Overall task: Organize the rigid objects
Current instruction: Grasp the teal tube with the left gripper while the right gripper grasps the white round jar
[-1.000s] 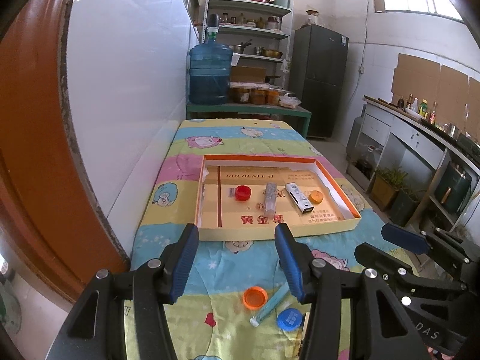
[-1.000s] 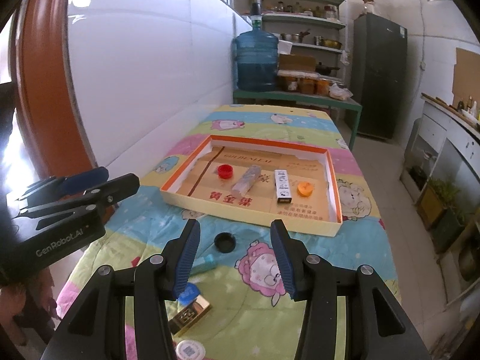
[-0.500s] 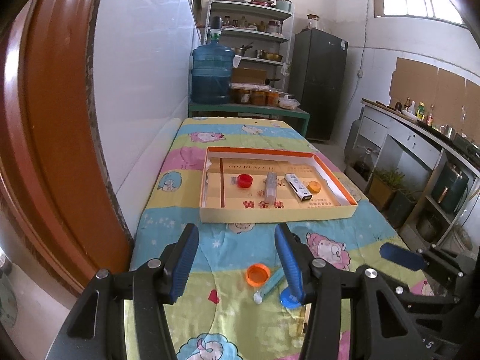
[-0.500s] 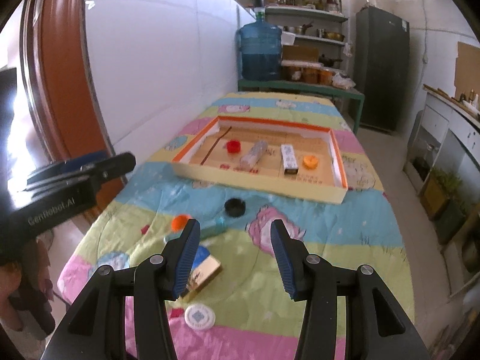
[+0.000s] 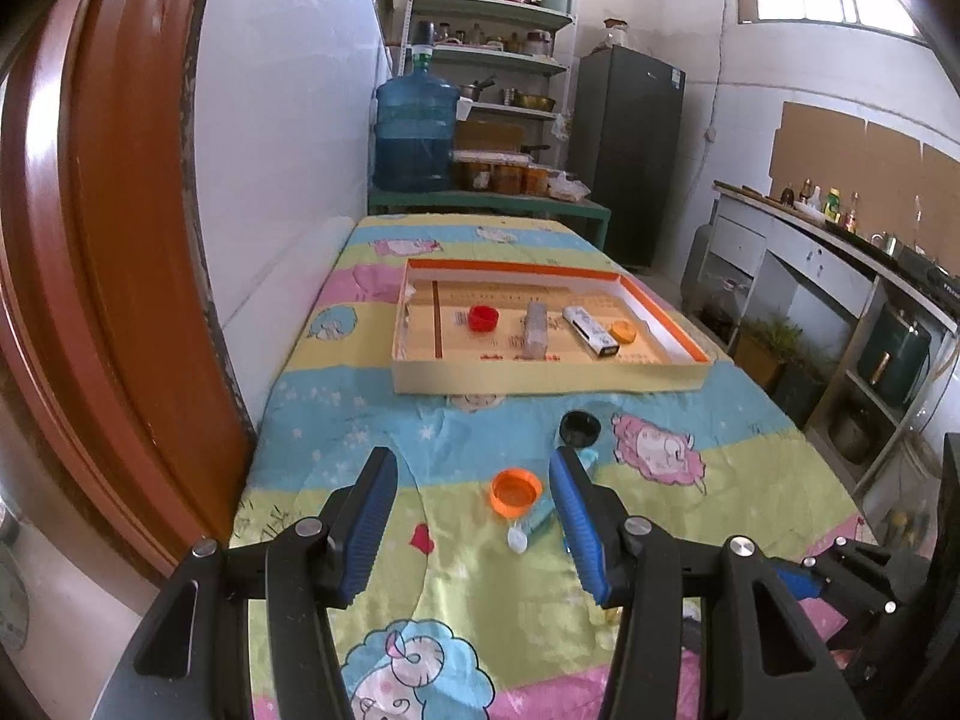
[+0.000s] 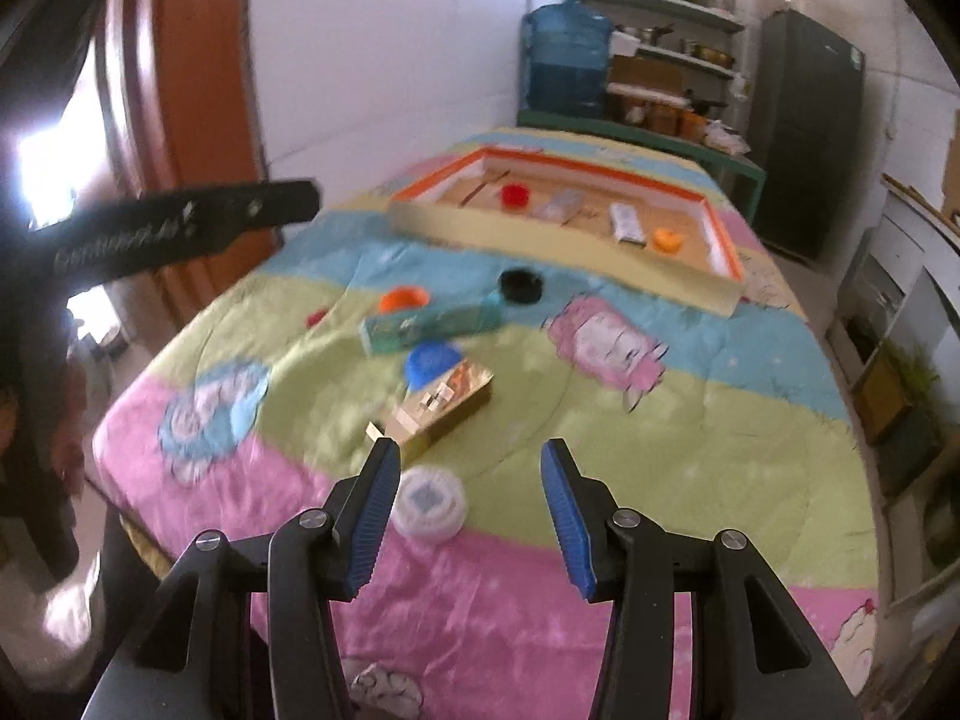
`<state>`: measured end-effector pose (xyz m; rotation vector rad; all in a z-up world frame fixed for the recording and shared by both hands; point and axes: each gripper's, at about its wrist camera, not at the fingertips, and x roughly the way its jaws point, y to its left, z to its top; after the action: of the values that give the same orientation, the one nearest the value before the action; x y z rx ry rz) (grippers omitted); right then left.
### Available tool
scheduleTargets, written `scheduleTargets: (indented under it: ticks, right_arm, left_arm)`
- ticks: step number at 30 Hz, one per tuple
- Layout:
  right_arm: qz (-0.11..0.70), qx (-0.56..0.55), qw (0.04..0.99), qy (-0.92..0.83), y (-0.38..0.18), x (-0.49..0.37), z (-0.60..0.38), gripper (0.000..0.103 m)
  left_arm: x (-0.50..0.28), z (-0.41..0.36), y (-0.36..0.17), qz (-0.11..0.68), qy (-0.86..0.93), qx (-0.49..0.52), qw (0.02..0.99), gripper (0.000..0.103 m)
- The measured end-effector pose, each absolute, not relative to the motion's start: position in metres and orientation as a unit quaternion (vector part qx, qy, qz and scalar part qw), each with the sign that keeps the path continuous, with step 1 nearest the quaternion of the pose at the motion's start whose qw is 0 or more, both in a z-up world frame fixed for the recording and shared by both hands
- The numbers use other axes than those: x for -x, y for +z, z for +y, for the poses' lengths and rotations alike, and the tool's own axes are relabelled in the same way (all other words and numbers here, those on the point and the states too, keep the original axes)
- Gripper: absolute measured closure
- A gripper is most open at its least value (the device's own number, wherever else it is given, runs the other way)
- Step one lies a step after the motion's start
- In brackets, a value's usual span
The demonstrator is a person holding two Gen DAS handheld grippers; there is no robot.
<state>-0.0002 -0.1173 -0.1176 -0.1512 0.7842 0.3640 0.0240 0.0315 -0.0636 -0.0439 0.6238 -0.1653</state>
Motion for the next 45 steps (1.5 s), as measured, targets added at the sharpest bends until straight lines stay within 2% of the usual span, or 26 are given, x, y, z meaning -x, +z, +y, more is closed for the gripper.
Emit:
scheduleTargets:
  ticks: [13,16,18,19,28,31,33,36,45]
  right_arm:
    - [0.398,0.084,0.894,0.189,-0.138,-0.005,-0.111,0.053]
    - [0.398,0.089,0.893,0.19,-0.141,-0.005,-0.109,0.061]
    - [0.394,0.092,0.894,0.194,-0.141,-0.005,-0.108,0.07]
    - [0.393,0.094,0.894,0.194,-0.142,-0.004,-0.107,0.072]
    - [0.391,0.081,0.894,0.201,-0.142,-0.005,-0.112,0.072]
    - [0.391,0.073,0.895,0.201,-0.142,-0.007,-0.114,0.073]
    - [0.391,0.07,0.896,0.2,-0.143,-0.008,-0.116,0.073]
    - [0.39,0.065,0.897,0.2,-0.143,-0.01,-0.117,0.073]
    - [0.386,0.055,0.897,0.208,-0.144,-0.011,-0.122,0.072]
  left_arm:
    - [-0.029,0.032,-0.09,0.335,-0.092,0.02,0.937,0.05]
    - [-0.032,0.03,-0.096,0.342,-0.102,0.017,0.934,0.05]
    - [-0.035,0.028,-0.1,0.349,-0.114,0.013,0.93,0.05]
    - [-0.036,0.026,-0.102,0.352,-0.12,0.011,0.928,0.05]
    - [-0.06,0.012,-0.124,0.39,-0.178,0.001,0.903,0.05]
    - [-0.07,0.017,-0.131,0.409,-0.186,0.031,0.893,0.058]
    - [-0.073,0.022,-0.132,0.412,-0.185,0.049,0.891,0.071]
    - [-0.075,0.022,-0.134,0.415,-0.192,0.052,0.888,0.079]
    - [-0.083,0.0,-0.133,0.421,-0.203,0.022,0.884,0.08]
